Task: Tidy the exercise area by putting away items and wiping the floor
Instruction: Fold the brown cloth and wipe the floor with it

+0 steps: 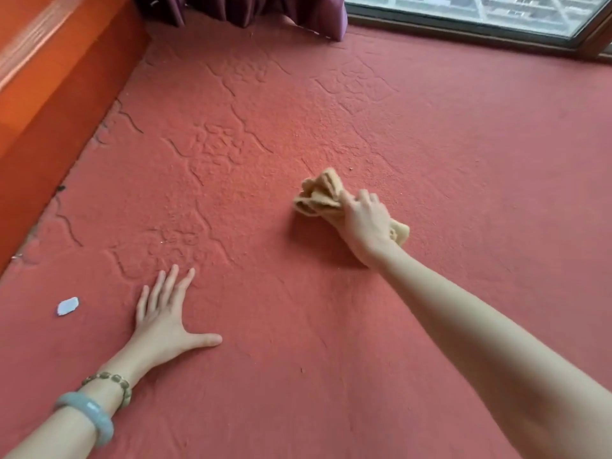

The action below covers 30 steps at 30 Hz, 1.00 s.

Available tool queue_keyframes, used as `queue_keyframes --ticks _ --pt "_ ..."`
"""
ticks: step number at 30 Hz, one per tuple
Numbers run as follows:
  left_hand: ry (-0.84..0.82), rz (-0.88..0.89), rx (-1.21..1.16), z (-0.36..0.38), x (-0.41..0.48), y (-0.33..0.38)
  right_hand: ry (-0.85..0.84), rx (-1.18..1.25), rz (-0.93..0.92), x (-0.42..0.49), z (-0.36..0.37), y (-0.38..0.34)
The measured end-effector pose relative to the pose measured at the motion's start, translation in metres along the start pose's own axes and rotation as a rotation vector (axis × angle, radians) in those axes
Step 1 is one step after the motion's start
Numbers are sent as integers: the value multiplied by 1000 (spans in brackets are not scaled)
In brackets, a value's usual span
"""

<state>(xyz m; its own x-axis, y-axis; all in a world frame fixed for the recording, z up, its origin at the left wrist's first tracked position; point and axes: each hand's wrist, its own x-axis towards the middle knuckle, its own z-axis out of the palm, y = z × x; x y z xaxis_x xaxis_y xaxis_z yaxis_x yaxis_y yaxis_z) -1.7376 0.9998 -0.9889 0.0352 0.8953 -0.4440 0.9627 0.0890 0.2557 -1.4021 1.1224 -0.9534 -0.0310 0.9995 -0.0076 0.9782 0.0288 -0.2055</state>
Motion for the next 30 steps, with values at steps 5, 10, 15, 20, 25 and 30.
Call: queue_keyframes --ticks 5,10,15,20,25,30 --pt "8 7 -11 1 0 1 98 -131 512 -17 -37 157" --pt "30 -13 -27 -4 3 2 41 -65 545 -21 -35 139" --pt "25 -19 -12 -2 2 2 48 -2 46 -68 7 18" --pt "48 -18 -10 -3 1 6 -56 7 -388 -167 31 -73" --pt "49 -35 -8 -5 -2 8 -43 65 -497 -197 25 -57" --pt "1 -23 71 -11 -8 18 19 86 -9 -147 -12 57"
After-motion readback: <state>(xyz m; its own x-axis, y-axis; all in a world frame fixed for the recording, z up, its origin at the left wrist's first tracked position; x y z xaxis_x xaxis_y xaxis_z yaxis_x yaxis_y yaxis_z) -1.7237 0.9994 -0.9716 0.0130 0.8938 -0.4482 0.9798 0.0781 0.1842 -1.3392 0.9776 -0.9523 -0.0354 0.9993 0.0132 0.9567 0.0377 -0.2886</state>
